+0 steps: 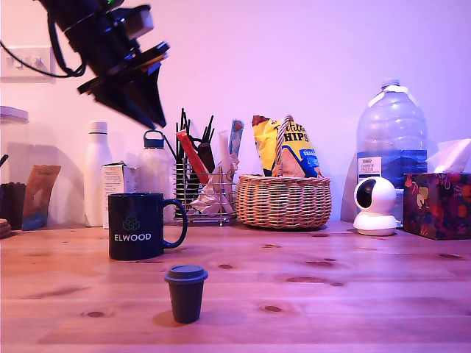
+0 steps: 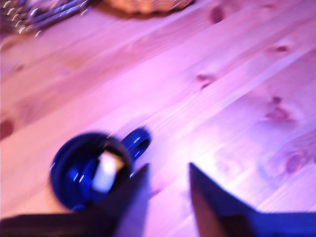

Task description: Pick up the coffee capsules from the table one by one and drop them inside the nearest coffee cup

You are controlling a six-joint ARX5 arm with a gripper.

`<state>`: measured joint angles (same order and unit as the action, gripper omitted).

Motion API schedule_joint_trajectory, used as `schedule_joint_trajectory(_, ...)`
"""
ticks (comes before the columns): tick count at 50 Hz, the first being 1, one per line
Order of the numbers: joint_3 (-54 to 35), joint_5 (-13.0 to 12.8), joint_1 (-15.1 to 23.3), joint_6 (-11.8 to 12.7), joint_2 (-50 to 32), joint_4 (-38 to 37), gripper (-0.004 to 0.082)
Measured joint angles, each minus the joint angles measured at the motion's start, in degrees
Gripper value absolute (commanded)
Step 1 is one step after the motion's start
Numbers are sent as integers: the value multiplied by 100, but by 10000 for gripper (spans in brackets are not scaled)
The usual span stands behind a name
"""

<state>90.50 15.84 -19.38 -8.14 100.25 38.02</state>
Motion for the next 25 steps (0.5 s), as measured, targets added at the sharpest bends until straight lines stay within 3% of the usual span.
schedule_joint_trajectory(13, -1403, 175, -74, -2, -1071, -905, -21)
schedule_joint_trajectory(19, -2175, 529, -74, -46, -1471, -1346, -21)
schedule_joint_trajectory(25, -2940, 682, -74, -48, -1792, -1757, -21)
